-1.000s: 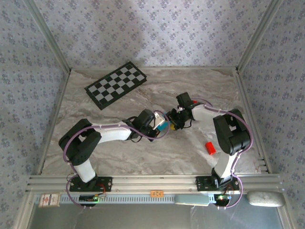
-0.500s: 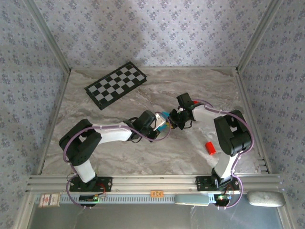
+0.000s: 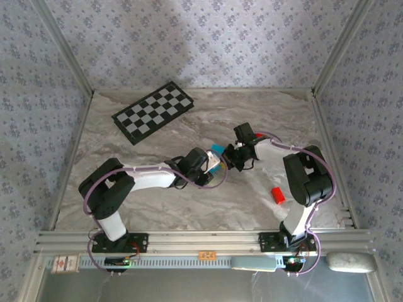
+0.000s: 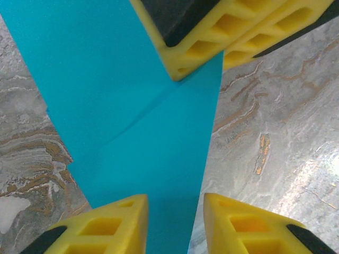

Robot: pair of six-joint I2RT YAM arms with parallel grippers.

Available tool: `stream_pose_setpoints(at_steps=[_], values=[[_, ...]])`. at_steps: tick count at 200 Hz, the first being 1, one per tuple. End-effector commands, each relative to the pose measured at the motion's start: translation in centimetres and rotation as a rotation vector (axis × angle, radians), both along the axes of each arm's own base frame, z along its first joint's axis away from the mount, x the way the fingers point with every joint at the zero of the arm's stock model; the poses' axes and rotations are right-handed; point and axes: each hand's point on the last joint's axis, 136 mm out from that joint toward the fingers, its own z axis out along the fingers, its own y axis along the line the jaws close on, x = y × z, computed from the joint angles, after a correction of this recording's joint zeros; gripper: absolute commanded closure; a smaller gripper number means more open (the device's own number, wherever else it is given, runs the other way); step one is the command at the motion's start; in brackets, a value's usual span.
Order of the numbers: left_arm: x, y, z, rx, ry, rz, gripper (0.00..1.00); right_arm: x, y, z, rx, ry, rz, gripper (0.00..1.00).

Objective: Fold a paper plane with a square sheet of paper (pick it up from the middle)
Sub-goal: Fold the wing for the fifth time at the center of the table.

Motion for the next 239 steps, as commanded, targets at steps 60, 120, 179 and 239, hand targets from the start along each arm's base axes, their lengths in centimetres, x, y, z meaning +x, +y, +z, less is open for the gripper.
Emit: stream_pose_setpoints(at_steps=[60, 120, 179, 239], values=[[-0.2, 0.8, -0.6, 0.071, -0.036, 0.012, 0.62, -0.2, -0.1, 1.2, 0.031, -0.004, -0.022, 0.93], [-0.2, 0.9, -1.2, 0.085, -0.035, 0.013, 0.69, -0.2, -0.1, 1.4, 0.046, 0.006, -0.029, 0.92], [-0.2, 0.9, -1.7, 0.092, -0.030, 0.010, 0.75, -0.2, 0.0, 1.5, 0.055, 0.010, -0.032, 0.92], [-0.3, 0.8, -1.7, 0.085, -0.030, 0.005, 0.85, -0.2, -0.1, 1.4, 0.055, 0.013, -0.030, 0.89]])
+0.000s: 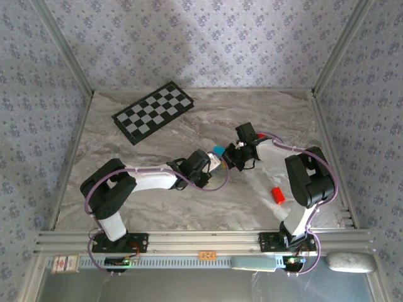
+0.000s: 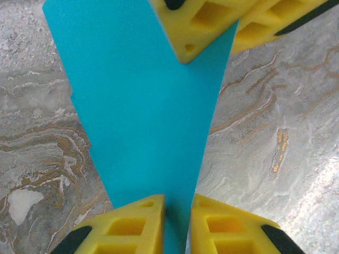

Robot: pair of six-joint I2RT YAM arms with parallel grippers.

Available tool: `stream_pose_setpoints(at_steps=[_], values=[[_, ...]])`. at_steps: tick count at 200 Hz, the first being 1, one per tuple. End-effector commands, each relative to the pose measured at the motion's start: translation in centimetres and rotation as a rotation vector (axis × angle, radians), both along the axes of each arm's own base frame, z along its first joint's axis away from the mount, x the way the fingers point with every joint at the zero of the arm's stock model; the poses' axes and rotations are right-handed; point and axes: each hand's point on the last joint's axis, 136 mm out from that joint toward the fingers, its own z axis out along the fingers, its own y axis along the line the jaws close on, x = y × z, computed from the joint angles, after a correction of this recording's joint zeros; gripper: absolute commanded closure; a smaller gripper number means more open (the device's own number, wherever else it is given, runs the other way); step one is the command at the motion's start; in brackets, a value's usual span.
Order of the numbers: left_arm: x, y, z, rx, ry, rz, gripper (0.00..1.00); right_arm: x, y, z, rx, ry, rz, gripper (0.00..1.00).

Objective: Fold a paper plane with a square sheet of paper (pick it up from the middle)
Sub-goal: Fold the wing for the fifth time at the center of the table.

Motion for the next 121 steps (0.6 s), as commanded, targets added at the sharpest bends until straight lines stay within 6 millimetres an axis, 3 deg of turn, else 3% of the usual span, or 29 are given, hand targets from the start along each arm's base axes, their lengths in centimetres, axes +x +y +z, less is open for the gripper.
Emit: stream_pose_setpoints(at_steps=[1, 34, 89, 121], values=[[-0.4, 0.4, -1.2, 0.036, 0.012, -0.013, 0.85, -0.3, 0.0, 0.8, 0.022, 0.006, -0.006, 0.88], [-0.6, 0.3, -1.3, 0.029, 0.019, -0.016, 0.91, -0.3, 0.0, 0.9, 0.021, 0.004, -0.005, 0.80], [-0.8, 0.2, -1.0, -0.035, 0.058, -0.012, 1.00, 0.1, -0.9, 1.4, -0.007, -0.030, -0.002, 0.44], [-0.7, 0.4, -0.4, -0.106, 0.115, 0.010, 1.00, 0.7, -1.9, 2.0, -0.015, -0.073, -0.009, 0.33]])
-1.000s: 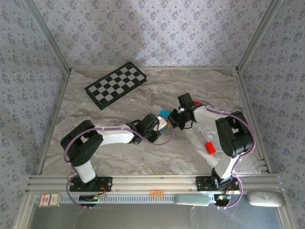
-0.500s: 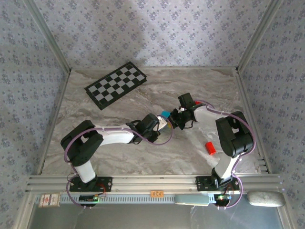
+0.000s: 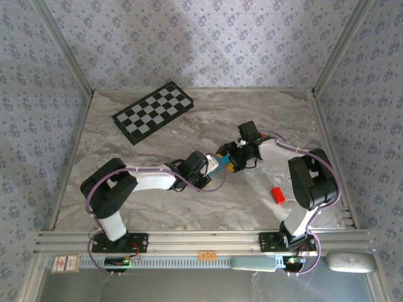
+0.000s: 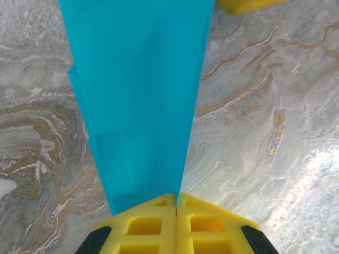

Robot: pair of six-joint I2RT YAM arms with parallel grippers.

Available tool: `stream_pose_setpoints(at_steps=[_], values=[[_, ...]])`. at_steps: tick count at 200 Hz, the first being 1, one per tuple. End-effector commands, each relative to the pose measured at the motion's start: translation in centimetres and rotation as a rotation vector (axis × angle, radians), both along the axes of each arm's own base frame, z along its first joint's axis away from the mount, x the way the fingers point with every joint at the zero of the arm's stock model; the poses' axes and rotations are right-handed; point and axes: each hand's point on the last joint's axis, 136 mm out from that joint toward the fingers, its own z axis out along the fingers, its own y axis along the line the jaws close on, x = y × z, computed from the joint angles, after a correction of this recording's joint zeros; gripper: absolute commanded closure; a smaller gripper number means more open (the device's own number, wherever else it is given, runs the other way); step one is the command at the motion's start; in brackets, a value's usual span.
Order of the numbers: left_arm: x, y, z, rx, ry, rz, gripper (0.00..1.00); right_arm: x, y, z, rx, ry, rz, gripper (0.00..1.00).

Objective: Fold a paper plane with a square sheet of paper (pick it up from the middle)
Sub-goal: Fold the wing for the fifth time at the center of the table.

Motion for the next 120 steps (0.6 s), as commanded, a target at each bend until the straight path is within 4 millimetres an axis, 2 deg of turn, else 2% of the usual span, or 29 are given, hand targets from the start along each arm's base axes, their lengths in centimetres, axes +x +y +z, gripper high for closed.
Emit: stream_pose_setpoints(at_steps=[1, 40, 90, 120], values=[[-0.1, -0.2, 0.9, -0.083, 0.052, 0.014, 1.00, 0.2, -1.2, 0.8, -0.020, -0.035, -0.004, 0.33], [-0.2, -0.4, 1.9, -0.194, 0.167, 0.039, 1.00, 1.1, -2.7, 1.6, -0.027, -0.101, -0.010, 0.28], [0.1, -0.8, 2.8, -0.291, 0.319, 0.093, 1.00, 1.6, -3.2, 2.9, -0.055, -0.232, 0.091, 0.28], [0.3, -1.3, 3.4, -0.394, 0.413, 0.133, 1.00, 1.8, -2.7, 3.0, -0.038, -0.321, 0.163, 0.29]])
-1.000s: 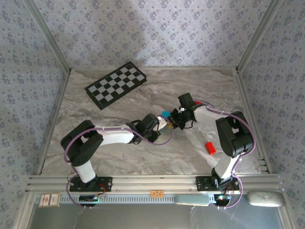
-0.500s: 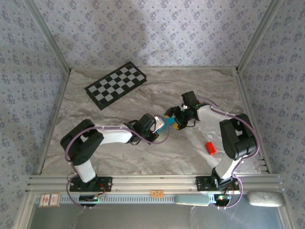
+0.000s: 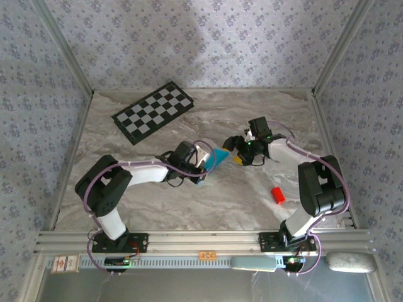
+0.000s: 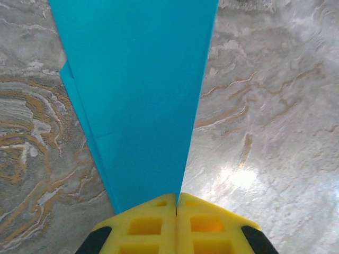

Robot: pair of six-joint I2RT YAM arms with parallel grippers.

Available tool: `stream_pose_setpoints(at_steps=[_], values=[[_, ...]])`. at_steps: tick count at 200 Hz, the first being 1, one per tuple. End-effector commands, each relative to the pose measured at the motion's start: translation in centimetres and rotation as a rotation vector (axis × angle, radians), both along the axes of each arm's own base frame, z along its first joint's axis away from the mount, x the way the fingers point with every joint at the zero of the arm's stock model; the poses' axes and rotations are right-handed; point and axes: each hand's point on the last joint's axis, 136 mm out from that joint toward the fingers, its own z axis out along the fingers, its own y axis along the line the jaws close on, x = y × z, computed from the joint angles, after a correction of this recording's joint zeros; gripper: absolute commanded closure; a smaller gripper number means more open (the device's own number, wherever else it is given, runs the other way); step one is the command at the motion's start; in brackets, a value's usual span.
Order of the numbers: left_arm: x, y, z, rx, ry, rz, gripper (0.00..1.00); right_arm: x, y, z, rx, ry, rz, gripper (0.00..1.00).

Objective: Fold a paper plane with a square sheet of paper (pick it up from the middle)
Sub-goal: Fold the wing for the fifth time at the center of the table.

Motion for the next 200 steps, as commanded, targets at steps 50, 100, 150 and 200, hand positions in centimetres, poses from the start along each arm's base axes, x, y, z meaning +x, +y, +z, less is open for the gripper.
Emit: stream_pose_setpoints(at_steps=[50, 100, 150, 200], values=[[0.8, -1.9, 2.4, -0.300, 0.250, 0.127, 1.00, 0.2, 1.8, 1.4, 0.093, -0.302, 0.179, 0.36], [1.2, -2.6, 1.9, -0.411, 0.417, 0.228, 1.00, 0.0, 3.7, 1.2, 0.144, -0.362, 0.251, 0.39], [1.8, -2.6, 1.5, -0.468, 0.516, 0.308, 1.00, 0.0, 4.8, -0.4, 0.154, -0.340, 0.277, 0.41], [2.0, -2.6, 0.6, -0.483, 0.595, 0.351, 1.00, 0.2, 5.0, -1.7, 0.129, -0.314, 0.282, 0.41]])
